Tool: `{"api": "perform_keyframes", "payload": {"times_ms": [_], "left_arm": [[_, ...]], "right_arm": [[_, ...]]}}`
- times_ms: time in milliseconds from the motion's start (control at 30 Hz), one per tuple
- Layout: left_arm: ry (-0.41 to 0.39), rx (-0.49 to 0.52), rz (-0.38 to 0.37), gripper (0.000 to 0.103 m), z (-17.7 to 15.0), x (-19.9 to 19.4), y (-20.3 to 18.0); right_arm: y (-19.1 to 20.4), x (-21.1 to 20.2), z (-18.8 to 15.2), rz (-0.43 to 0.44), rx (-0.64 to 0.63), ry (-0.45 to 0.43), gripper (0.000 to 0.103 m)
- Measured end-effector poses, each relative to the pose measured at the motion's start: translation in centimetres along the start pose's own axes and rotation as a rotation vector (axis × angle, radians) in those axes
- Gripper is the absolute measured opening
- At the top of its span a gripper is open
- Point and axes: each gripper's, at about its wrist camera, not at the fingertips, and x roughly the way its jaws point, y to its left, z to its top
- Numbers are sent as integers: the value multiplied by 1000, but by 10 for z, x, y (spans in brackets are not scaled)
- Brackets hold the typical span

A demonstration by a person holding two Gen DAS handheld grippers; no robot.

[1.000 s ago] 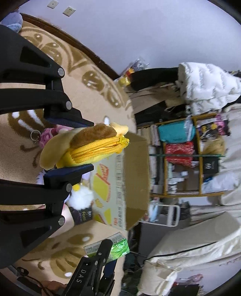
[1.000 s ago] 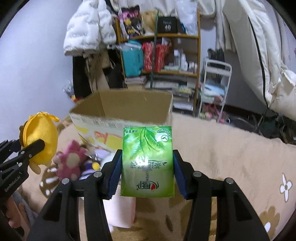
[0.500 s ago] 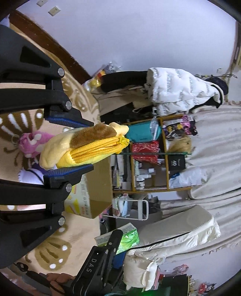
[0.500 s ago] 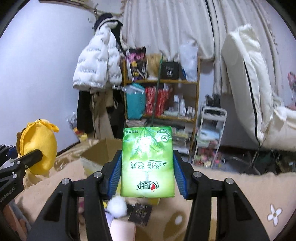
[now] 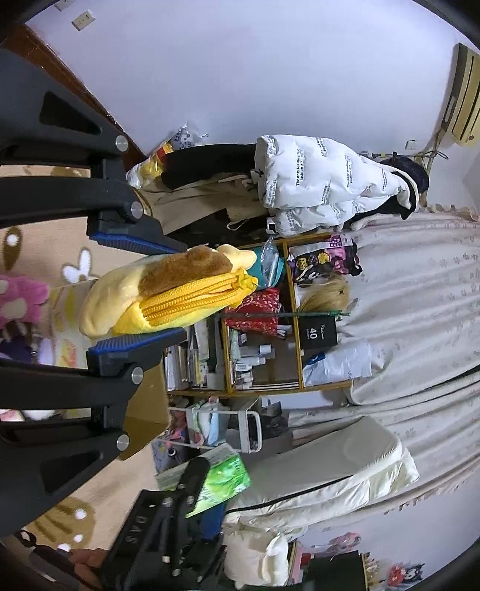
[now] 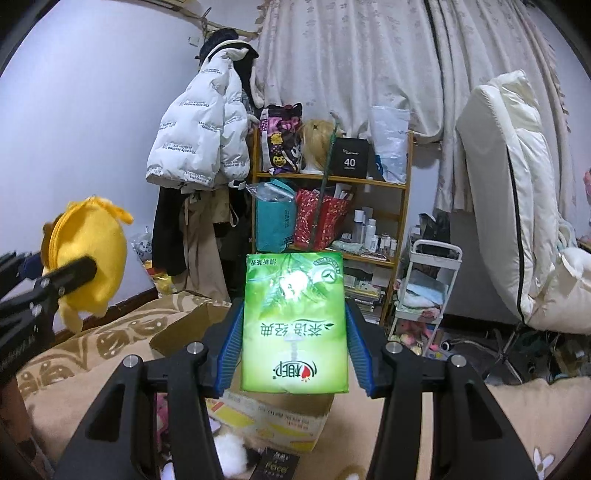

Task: Organize soft objects
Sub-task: 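Lift yellow pouch with left tool while right tool lifts green pack over box, then open both tools to drop pouch and green pack into box, withdraw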

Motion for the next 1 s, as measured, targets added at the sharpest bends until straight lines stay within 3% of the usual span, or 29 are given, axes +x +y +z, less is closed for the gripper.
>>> {"api": "perform_keyframes", "payload": {"times_ms": [233, 633, 1000], "left_arm": [[6, 4, -2, 37, 3, 38, -4], [151, -7, -44, 37, -31, 102, -15], [273, -31, -125, 39, -49, 135, -14]], "right_arm": [[-3, 28, -4, 3, 10, 21, 55], [-20, 70, -33, 35, 111, 97, 55], [-18, 96, -59, 77, 115, 204, 55]]}}
